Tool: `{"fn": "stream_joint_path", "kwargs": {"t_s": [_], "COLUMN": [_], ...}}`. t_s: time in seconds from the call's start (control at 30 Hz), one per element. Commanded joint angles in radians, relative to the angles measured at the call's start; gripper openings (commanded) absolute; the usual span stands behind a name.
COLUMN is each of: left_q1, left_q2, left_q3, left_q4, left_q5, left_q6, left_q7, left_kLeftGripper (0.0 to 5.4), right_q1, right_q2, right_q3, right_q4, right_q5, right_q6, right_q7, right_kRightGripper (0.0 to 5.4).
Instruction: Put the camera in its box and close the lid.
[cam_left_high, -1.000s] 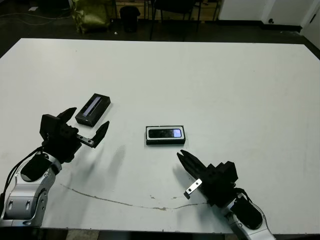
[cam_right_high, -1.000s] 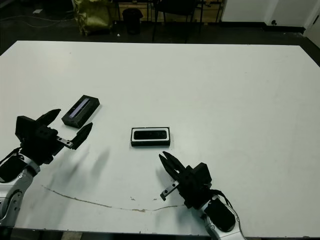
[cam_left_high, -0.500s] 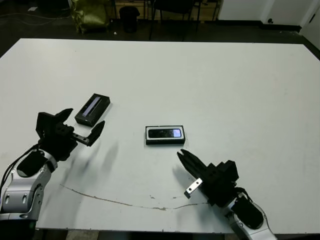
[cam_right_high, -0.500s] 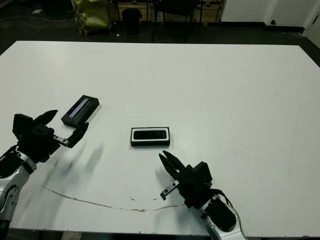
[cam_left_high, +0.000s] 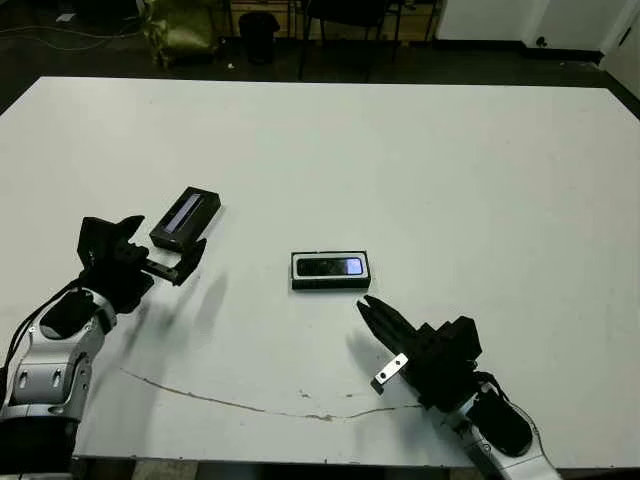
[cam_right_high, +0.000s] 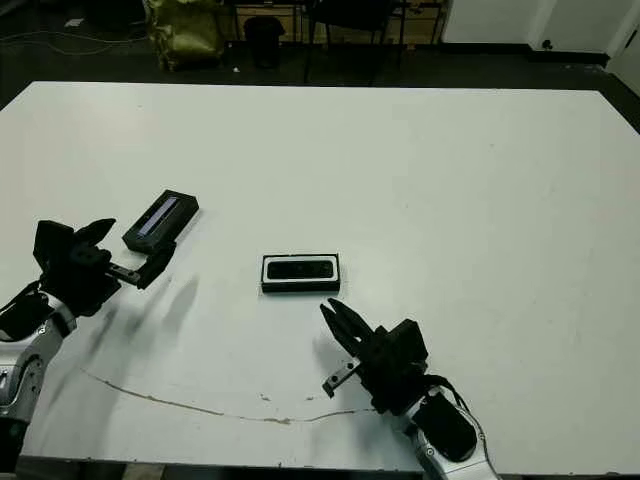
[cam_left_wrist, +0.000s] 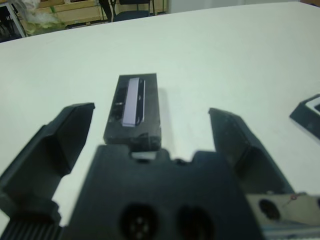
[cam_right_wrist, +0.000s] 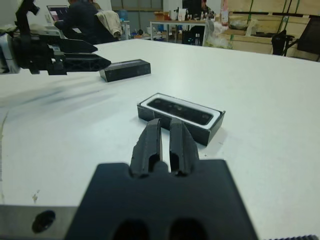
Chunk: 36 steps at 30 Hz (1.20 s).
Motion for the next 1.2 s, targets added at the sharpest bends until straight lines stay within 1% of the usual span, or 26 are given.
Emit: {"fn": "stream_joint_path", "kwargs": {"t_s": [0.03,0.1,0.17,0.33,0.4,0.47,0.53,0.67,0.77,0.87,0.93,1.0,1.13,1.2], "left_q1": [-0.014,-0.020,-0.024,-0.046,-0.057,-0.069,-0.083,-0.102,-0.111,-0.121,-0.129,-0.134,-0.146,-0.156], "left_q2": [-0.003,-0.003,-0.001,0.000,0.001,-0.002,-0.002,-0.001,0.001,-0.003,-0.006,-0.001,-0.002,-0.002], "left_q3": [-0.008,-0.009,-0.011,-0.008,-0.008,-0.006,-0.007,-0.009,-0.011,-0.004,0.000,-0.002,0.004,0.005], "left_q4": [0.045,0.066,0.082,0.134,0.159,0.186,0.218,0.270,0.302,0.329,0.343,0.362,0.393,0.421], "left_q5": [0.015,0.021,0.030,0.031,0.032,0.031,0.033,0.041,0.049,0.045,0.044,0.053,0.047,0.047], "left_q6": [-0.009,-0.025,-0.036,-0.040,-0.044,-0.050,-0.057,-0.073,-0.089,-0.087,-0.073,-0.080,-0.079,-0.087], "left_q7": [-0.001,0.000,0.005,-0.007,-0.010,-0.013,-0.018,-0.021,-0.024,-0.019,-0.009,-0.006,-0.011,-0.019], "left_kLeftGripper": [5.38,5.38,5.38,5.38,5.38,5.38,5.38,5.38,5.38,5.38,5.38,5.38,5.38,5.38], "right_q1": [0.008,0.007,0.010,0.009,0.008,0.007,0.006,0.007,0.003,0.006,0.005,0.001,0.005,0.009], "right_q2": [-0.012,-0.005,-0.003,-0.007,-0.008,-0.007,0.003,-0.007,-0.002,0.000,-0.006,-0.003,-0.012,-0.014], "right_q3": [-0.009,-0.009,-0.009,-0.005,-0.006,-0.006,-0.009,-0.004,-0.006,-0.005,-0.003,-0.005,0.002,0.005], "right_q4": [0.004,0.018,0.012,0.021,0.020,0.020,0.034,0.018,0.053,0.058,0.060,0.083,0.075,0.056], "right_q5": [0.001,0.010,0.015,-0.006,-0.007,-0.003,0.020,-0.003,-0.004,0.005,-0.004,0.000,-0.033,-0.032], "right_q6": [0.012,0.000,0.015,-0.006,0.001,-0.003,-0.024,-0.012,-0.053,-0.038,-0.048,-0.072,-0.069,-0.053], "right_q7": [0.000,0.004,0.001,-0.004,-0.003,0.001,0.012,0.002,0.011,0.009,0.012,0.022,0.014,0.015], "right_kRightGripper": [0.00,0.00,0.00,0.00,0.00,0.00,0.00,0.00,0.00,0.00,0.00,0.00,0.00,0.00]}}
